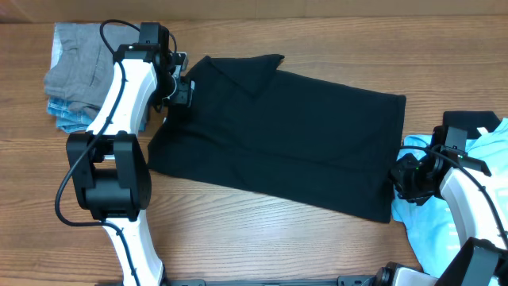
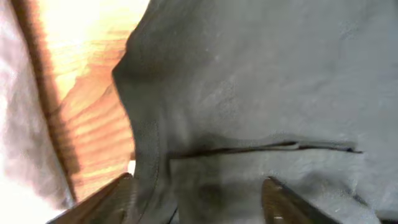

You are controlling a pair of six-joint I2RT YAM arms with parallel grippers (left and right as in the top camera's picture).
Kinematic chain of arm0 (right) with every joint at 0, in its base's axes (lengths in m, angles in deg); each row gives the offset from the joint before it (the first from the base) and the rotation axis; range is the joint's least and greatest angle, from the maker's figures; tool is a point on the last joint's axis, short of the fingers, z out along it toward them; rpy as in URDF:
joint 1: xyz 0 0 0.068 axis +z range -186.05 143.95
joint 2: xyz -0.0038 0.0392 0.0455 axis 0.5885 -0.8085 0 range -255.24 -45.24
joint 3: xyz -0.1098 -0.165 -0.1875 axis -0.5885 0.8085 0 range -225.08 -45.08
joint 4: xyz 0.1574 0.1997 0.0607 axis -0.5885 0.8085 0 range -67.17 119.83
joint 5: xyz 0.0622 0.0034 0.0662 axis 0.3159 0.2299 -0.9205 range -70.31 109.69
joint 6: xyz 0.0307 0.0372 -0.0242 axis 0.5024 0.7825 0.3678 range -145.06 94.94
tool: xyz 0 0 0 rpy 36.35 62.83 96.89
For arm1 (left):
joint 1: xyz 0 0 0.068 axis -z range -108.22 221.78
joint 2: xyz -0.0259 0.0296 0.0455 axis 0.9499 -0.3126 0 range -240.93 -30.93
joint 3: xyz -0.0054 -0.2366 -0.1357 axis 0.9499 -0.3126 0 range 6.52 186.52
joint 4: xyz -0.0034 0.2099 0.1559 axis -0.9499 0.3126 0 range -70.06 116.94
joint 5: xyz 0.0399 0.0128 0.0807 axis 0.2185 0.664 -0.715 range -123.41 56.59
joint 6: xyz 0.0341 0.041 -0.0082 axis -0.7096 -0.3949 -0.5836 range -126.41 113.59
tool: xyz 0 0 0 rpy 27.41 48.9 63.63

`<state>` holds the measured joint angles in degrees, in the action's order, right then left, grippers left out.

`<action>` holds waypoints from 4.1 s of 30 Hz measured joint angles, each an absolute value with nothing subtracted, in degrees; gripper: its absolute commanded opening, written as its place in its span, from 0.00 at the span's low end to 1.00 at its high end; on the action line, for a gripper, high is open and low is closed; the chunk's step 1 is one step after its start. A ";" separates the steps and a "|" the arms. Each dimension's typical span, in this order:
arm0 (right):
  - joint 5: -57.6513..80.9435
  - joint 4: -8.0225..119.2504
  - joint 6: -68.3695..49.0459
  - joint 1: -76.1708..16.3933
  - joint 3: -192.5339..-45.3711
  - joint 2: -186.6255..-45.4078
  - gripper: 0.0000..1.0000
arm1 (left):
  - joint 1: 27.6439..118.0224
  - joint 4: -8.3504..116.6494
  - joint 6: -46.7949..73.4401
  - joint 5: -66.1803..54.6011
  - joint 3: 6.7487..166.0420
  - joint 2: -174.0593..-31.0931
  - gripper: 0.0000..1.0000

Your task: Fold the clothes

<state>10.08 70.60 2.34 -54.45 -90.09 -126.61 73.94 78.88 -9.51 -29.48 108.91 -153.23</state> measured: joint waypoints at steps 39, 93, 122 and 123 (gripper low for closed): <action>-11.64 71.36 -13.07 -54.45 -90.09 -126.61 0.39 | 89.72 73.77 -11.21 -34.38 109.30 -162.15 0.39; -11.16 71.45 -13.12 -54.45 -90.09 -126.61 0.39 | 92.06 84.67 -8.20 -35.86 112.25 -161.78 0.04; -10.96 71.91 -13.12 -54.45 -90.09 -126.61 0.39 | 95.07 82.95 -0.24 -40.91 109.30 -161.88 0.06; -10.94 71.93 -13.12 -54.45 -90.09 -126.61 0.39 | 95.07 82.95 -0.04 -41.00 109.30 -161.88 0.05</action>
